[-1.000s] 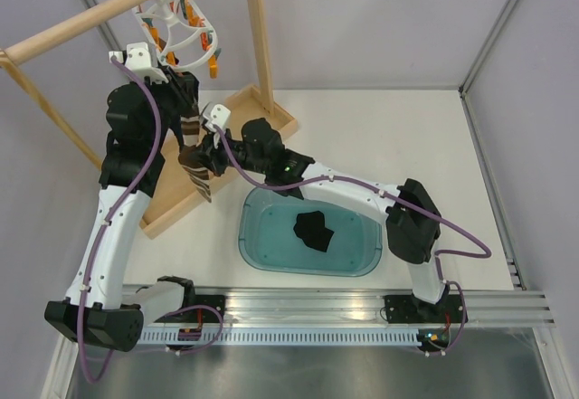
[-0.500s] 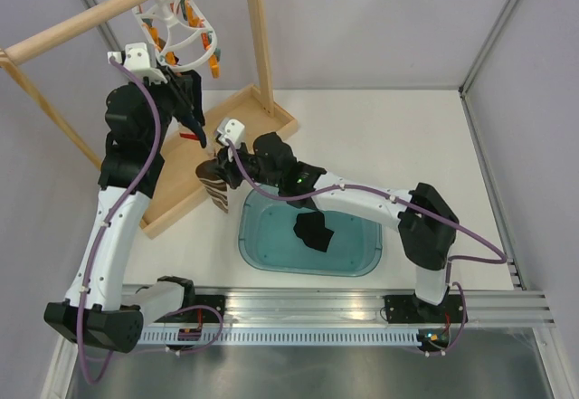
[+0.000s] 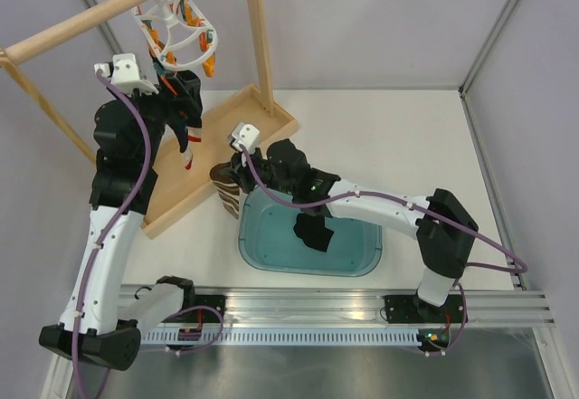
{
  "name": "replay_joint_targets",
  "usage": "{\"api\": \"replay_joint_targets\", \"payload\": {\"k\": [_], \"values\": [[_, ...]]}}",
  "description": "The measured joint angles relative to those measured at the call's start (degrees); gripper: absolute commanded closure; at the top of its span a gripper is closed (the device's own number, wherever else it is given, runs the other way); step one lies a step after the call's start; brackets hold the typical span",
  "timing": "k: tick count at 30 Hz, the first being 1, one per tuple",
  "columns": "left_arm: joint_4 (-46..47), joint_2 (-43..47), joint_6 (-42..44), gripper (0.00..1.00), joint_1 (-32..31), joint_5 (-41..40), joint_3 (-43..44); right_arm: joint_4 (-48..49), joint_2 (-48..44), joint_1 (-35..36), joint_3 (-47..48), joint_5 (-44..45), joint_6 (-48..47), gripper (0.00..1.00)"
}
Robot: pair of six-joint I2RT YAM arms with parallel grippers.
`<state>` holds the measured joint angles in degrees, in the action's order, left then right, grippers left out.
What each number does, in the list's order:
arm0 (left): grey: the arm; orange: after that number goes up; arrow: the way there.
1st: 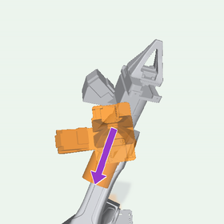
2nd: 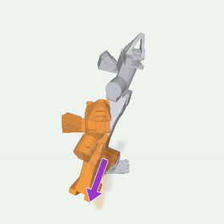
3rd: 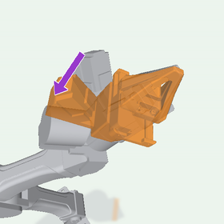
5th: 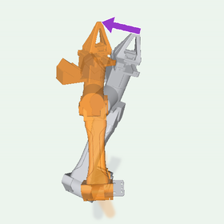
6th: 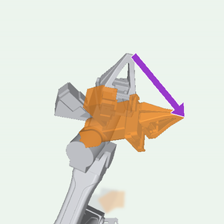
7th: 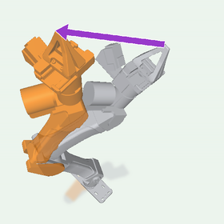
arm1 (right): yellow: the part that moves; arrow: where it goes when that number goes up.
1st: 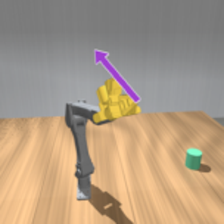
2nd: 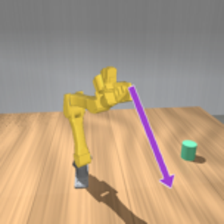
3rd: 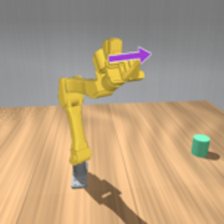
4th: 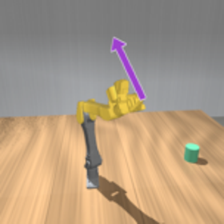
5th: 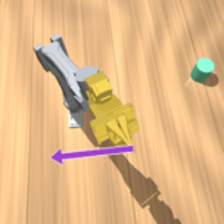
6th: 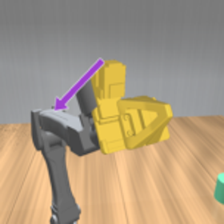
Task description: Remove the socks clipped to the hanger
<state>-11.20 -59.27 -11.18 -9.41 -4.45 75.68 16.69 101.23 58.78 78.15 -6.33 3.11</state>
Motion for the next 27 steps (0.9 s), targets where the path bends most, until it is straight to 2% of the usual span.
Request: {"api": "replay_joint_targets", "payload": {"k": [5, 15, 22, 27], "values": [[-0.7, 5.11, 0.0, 0.0, -0.04, 0.0, -4.52, -1.11, -3.74, 0.0, -3.34, 2.32, -0.81, 0.99], [-2.36, 16.0, 1.07, 0.0, -0.04, -2.71, -19.76, -6.49, -16.81, 0.0, -7.56, 10.67, -5.29, 0.99], [-4.13, 19.15, 1.29, 0.0, -0.04, -3.02, -23.23, -13.27, -29.22, -0.81, -14.23, 17.29, -5.86, 0.99], [-5.27, 19.56, 1.44, 0.0, -0.04, -2.89, -24.15, -18.67, -38.8, -1.53, -22.91, 20.76, -2.29, 0.99]]}}
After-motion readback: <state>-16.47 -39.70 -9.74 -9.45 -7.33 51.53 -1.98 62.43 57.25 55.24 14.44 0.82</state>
